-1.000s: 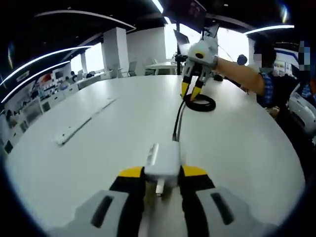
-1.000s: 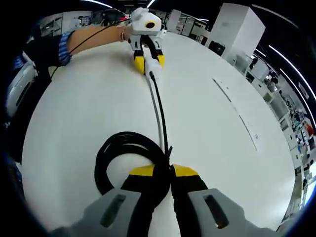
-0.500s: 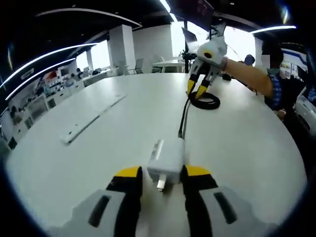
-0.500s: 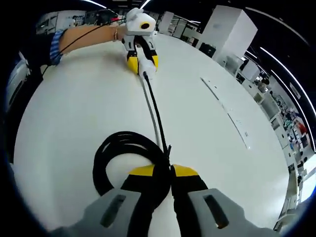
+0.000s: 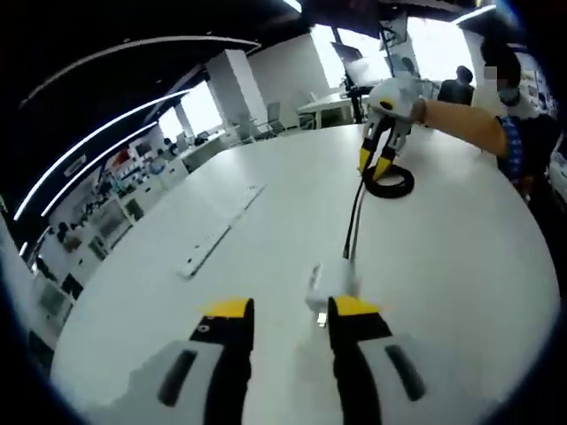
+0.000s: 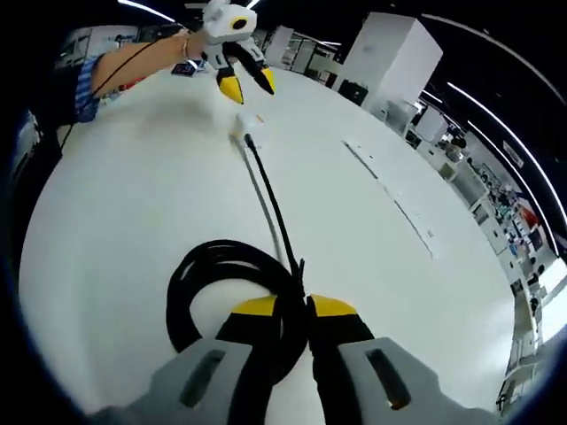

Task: Plug the desk Type‑C cable into the charger adapter.

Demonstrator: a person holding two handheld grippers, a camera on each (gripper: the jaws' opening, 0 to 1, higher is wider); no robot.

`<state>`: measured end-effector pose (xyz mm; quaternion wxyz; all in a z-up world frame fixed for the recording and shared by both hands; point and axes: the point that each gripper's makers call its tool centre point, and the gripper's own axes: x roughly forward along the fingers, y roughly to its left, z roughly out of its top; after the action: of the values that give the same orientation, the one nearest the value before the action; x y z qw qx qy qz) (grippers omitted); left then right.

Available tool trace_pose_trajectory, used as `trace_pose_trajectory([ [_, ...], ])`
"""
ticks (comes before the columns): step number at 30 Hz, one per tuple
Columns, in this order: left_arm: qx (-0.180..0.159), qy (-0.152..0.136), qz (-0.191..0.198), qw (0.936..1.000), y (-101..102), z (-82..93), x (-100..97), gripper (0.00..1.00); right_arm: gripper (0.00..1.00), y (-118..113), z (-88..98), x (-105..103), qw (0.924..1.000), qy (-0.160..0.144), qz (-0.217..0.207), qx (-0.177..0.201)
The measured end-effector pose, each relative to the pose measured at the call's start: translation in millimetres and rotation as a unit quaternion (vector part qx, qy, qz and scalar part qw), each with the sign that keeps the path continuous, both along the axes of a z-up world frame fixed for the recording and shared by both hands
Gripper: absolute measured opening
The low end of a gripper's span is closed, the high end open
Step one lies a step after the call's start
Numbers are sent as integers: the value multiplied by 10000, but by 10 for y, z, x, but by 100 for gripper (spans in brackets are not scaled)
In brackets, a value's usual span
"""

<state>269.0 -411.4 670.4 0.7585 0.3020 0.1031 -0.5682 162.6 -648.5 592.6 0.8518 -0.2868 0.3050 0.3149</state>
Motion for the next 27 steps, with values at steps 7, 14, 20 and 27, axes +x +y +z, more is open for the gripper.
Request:
trace_pose_trajectory([
  [7, -753, -184, 342, 9964, 108, 441, -134, 34, 18, 5, 33, -12, 9990, 8, -370, -233],
  [14, -1625, -343, 911, 9819, 457, 853, -226, 32, 18, 16, 433, -25, 9953, -710, -649, 108],
  [20, -2320, -555, 1401, 9610, 839, 1175, -307, 33, 18, 104, 867, -101, 9835, -1535, -828, 485],
  [27, -2935, -696, 1754, 9372, 1214, 1329, -510, 34, 19, 232, 1311, -398, 9641, -2199, -916, 1175],
])
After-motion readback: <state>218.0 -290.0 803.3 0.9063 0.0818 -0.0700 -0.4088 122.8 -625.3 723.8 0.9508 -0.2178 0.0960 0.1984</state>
